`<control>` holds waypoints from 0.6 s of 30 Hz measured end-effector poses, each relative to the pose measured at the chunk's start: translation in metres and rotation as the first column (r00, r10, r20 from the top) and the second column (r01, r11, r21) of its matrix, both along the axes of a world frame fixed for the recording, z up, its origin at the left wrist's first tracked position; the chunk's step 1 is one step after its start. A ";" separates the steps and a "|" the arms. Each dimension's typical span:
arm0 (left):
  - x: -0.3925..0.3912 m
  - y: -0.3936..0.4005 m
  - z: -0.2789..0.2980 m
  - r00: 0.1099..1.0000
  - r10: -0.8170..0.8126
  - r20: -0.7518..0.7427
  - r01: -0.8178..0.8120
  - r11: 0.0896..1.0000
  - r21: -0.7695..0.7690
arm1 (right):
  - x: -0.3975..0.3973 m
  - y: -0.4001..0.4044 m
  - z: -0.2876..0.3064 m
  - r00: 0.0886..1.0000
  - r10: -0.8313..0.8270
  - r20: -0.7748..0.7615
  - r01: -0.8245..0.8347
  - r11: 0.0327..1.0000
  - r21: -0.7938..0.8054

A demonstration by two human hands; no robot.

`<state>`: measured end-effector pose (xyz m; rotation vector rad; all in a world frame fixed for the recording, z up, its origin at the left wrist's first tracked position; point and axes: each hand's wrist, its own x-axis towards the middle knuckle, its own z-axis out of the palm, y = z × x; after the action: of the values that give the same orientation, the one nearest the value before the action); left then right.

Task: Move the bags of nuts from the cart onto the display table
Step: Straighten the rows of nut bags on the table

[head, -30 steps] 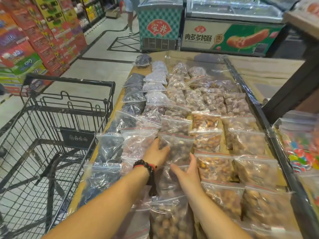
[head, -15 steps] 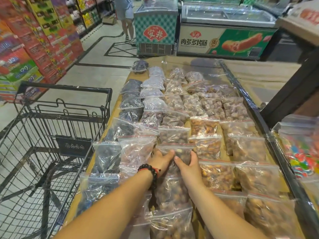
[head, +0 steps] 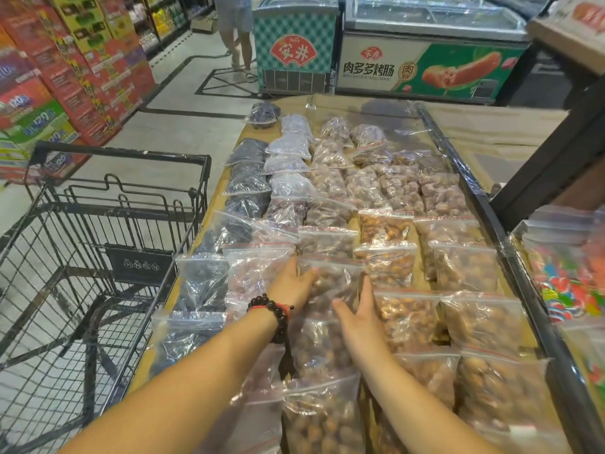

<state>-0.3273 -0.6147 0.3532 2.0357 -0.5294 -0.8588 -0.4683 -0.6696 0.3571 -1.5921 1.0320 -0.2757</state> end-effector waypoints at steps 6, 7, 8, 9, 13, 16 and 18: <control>-0.065 0.095 0.053 0.998 0.015 -0.058 -0.028 0.972 -0.234 | -0.099 0.079 -0.016 0.998 -0.009 0.054 0.007 0.999 0.039; -0.084 0.111 0.046 0.992 0.034 -0.120 -0.060 0.973 -0.221 | -0.112 0.092 -0.027 0.999 -0.036 0.002 0.036 0.997 0.064; -0.104 0.124 0.039 0.978 0.074 -0.197 -0.118 0.969 -0.219 | -0.121 0.103 -0.036 0.998 -0.048 -0.041 0.050 0.996 0.067; -0.128 0.135 0.028 0.954 0.124 -0.273 -0.178 0.967 -0.183 | -0.129 0.114 -0.045 0.995 -0.050 -0.081 0.054 0.997 0.048; -0.215 0.170 -0.018 0.903 0.225 -0.366 -0.251 0.968 -0.022 | -0.147 0.138 -0.067 0.989 -0.041 -0.140 0.049 0.997 0.060; -0.240 0.172 -0.027 0.955 0.208 -0.210 -0.189 0.976 0.110 | -0.149 0.141 -0.073 0.989 -0.024 -0.147 0.035 0.997 0.071; -0.239 0.162 -0.026 0.959 0.209 -0.192 -0.201 0.978 0.061 | -0.149 0.142 -0.074 0.984 -0.018 -0.177 0.021 1.000 0.012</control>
<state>-0.5661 -0.4529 0.3274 1.9731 -0.1880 -0.9379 -0.6171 -0.5281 0.2835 -1.6169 1.1834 -0.1418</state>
